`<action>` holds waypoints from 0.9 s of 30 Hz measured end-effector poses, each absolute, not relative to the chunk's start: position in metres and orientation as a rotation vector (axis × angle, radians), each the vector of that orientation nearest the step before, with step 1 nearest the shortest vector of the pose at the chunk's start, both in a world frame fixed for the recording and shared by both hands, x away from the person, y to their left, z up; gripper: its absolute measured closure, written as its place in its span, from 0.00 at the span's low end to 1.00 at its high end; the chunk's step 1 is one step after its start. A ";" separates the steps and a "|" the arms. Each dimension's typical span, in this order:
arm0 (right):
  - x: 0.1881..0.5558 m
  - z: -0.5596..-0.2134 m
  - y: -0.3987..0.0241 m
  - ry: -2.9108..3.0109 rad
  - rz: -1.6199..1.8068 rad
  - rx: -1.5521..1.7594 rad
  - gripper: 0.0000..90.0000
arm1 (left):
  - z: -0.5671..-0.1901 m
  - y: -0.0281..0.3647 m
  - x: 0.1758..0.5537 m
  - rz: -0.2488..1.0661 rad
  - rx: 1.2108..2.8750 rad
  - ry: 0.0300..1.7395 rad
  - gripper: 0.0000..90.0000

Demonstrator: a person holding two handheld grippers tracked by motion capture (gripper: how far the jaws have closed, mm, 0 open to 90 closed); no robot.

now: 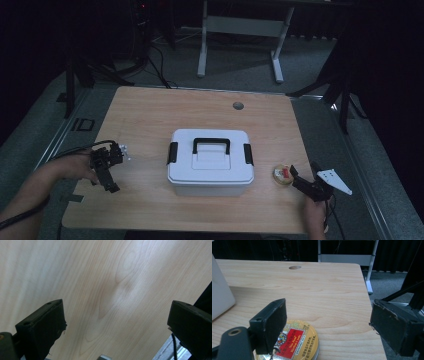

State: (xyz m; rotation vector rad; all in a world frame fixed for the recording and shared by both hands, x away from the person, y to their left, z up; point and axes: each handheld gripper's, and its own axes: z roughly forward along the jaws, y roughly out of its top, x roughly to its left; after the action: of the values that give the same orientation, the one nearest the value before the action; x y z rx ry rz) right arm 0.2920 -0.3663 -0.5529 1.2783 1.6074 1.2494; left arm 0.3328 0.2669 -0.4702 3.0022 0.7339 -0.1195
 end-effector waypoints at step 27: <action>0.293 -0.553 -0.365 1.636 1.243 1.262 0.15 | -0.369 0.235 0.342 0.053 2.950 0.574 0.02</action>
State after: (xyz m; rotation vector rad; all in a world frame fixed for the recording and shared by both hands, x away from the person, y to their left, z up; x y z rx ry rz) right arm 0.2933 -0.3651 -0.5528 1.2623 1.6356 1.2431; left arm 0.3424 0.2351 -0.3693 2.9499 0.5741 0.0531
